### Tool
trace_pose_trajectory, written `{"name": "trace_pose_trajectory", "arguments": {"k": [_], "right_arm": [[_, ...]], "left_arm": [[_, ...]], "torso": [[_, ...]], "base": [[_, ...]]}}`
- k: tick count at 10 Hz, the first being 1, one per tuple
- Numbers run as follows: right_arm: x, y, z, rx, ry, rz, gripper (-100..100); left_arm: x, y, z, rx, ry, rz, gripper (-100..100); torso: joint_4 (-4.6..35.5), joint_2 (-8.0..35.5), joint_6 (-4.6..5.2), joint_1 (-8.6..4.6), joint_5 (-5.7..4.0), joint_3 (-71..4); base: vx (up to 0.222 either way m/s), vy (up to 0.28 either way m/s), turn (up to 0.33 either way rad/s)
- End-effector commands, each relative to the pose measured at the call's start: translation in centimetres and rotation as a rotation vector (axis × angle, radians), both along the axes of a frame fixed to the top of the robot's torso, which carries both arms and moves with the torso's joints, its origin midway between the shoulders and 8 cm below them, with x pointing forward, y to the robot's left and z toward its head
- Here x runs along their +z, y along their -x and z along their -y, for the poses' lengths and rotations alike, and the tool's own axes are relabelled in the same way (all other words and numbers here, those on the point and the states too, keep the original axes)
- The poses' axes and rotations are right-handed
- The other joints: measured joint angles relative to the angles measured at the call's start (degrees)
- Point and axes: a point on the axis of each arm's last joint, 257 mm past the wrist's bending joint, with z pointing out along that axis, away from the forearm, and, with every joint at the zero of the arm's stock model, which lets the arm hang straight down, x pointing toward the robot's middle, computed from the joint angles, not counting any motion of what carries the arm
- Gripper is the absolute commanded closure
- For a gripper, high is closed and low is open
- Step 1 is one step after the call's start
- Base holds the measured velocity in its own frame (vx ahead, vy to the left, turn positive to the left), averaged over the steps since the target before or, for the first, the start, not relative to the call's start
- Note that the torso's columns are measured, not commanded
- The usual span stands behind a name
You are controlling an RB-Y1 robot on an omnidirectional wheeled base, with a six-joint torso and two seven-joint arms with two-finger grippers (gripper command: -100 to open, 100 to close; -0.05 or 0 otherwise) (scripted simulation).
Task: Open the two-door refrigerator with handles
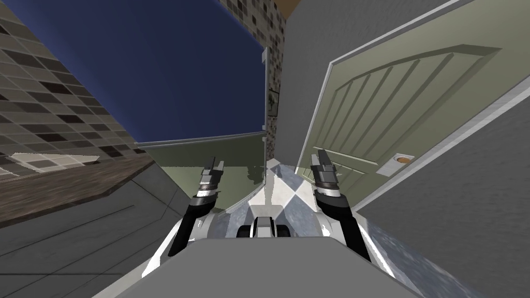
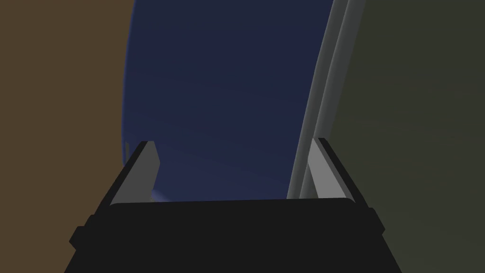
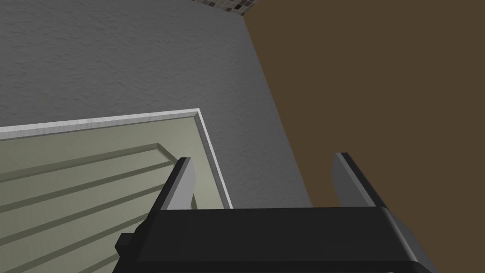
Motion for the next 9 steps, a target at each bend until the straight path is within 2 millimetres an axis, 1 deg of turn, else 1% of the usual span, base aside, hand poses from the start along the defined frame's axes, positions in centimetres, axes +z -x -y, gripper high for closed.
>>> {"name": "trace_pose_trajectory", "arguments": {"k": [1, 2, 3, 5, 6, 7, 8, 9], "right_arm": [[0.0, 0.0, 0.0, 0.000, 0.000, 0.000, 0], [0.0, 0.0, 0.0, 0.000, 0.000, 0.000, 0], [0.0, 0.0, 0.0, 0.000, 0.000, 0.000, 0], [0.0, 0.0, 0.0, 0.000, 0.000, 0.000, 0], [0.0, 0.0, 0.0, 0.000, 0.000, 0.000, 0], [0.0, 0.0, 0.0, 0.000, 0.000, 0.000, 0], [0.0, 0.0, 0.0, 0.000, 0.000, 0.000, 0], [0.0, 0.0, 0.0, 0.000, 0.000, 0.000, 0]], "left_arm": [[-0.8, -2.3, 0.5, -0.032, -0.009, -0.034, -100], [-1.7, -3.6, 0.6, -0.047, -0.011, -0.067, -100], [-1.3, -3.8, 0.8, -0.051, -0.011, -0.057, -100], [-2.9, -6.7, 1.2, -0.081, -0.012, -0.119, -100], [-2.3, -6.9, 1.4, -0.086, -0.013, -0.106, -100], [-3.2, -8.5, 1.6, -0.098, -0.012, -0.143, -100], [-2.7, -8.6, 1.8, -0.103, -0.013, -0.132, -100], [-3.6, -10.1, 1.9, -0.113, -0.013, -0.172, -100]], "torso": [[0.0, 0.0, -0.01, 0.02, 0.00, 0.0], [0.0, 0.0, 0.00, 0.01, 0.00, 0.0], [0.0, 0.0, 0.00, 0.01, 0.00, 0.0], [0.0, 0.0, 0.01, 0.01, 0.00, 0.0], [0.0, 0.0, 0.00, -0.01, 0.00, 0.0], [0.0, 0.0, -0.02, 0.01, 0.00, 0.0], [0.0, 0.0, 0.00, 0.01, 0.00, 0.0], [0.0, 0.0, -0.02, 0.02, 0.00, 0.0]], "base": [[0.004, -0.010, -0.031], [0.008, -0.011, -0.075], [0.006, -0.009, -0.029], [0.011, -0.013, -0.073], [0.011, -0.012, -0.021], [0.008, -0.013, -0.052], [0.007, -0.010, -0.034], [0.008, -0.011, -0.065]]}}
